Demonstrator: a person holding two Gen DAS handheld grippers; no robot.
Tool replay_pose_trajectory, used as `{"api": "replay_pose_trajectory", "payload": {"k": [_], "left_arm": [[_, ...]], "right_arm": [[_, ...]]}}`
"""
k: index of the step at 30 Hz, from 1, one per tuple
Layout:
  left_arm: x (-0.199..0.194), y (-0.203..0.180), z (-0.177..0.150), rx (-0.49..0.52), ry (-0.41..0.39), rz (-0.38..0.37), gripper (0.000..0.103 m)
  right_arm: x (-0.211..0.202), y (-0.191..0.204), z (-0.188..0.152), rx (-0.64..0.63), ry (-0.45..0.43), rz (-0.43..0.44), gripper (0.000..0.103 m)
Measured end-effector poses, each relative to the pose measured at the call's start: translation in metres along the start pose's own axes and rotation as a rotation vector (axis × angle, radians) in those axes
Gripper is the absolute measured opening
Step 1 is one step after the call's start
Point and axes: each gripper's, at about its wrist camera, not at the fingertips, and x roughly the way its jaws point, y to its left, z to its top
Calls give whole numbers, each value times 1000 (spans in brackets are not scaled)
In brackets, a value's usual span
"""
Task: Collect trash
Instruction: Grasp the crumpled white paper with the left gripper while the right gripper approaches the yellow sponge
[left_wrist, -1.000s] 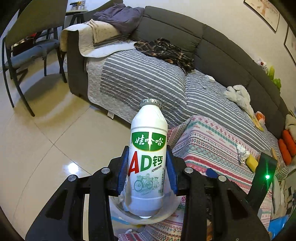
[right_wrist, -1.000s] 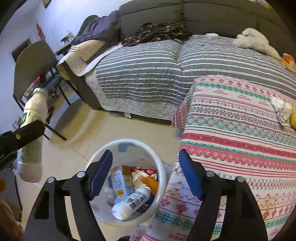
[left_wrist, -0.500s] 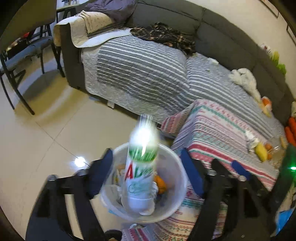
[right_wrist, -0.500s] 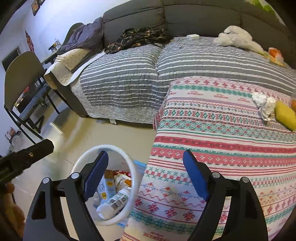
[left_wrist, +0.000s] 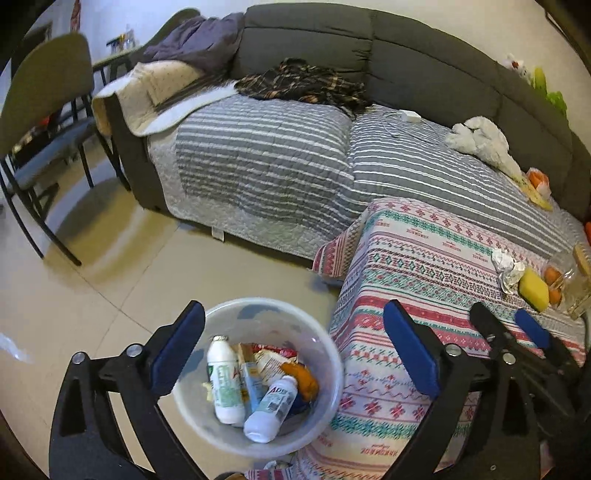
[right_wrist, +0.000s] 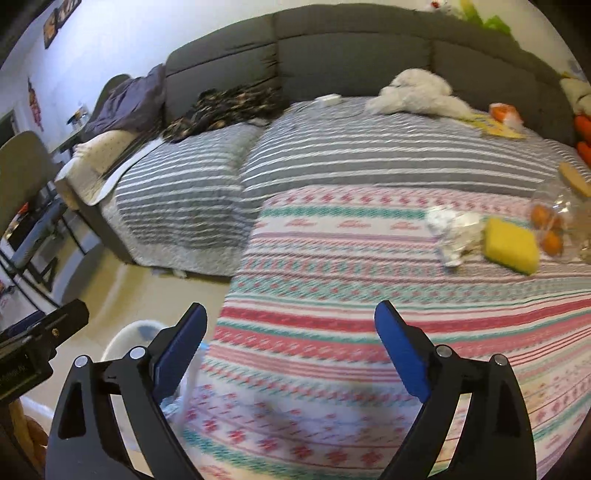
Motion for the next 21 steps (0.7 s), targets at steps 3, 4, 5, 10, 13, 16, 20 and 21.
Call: {"api": "replay_pose_trajectory", "payload": {"k": [3, 4, 5, 10, 13, 16, 20, 21], "left_arm": [[0, -19, 1, 14, -22, 12, 96], [1, -24, 1, 15, -24, 9, 96], [2, -32, 2, 16, -23, 3, 96], [9, -67, 0, 38, -20, -7, 96], [13, -94, -4, 79, -22, -11, 96], [23, -125, -12, 127, 2, -39, 96], [46, -171, -32, 201, 85, -116, 96], [50, -180, -36, 222, 100, -138, 96]], "right_arm": [[-5, -23, 5, 18, -19, -23, 95], [-6, -28, 6, 22, -20, -28, 95], [-6, -34, 7, 25, -20, -36, 95], [-14, -68, 11, 28, -22, -95, 95], [-22, -99, 15, 25, -23, -150, 96], [-30, -136, 14, 38, -7, -192, 96], [-39, -195, 5, 94, 36, -227, 96], [-41, -207, 3, 113, 41, -223, 96]]}}
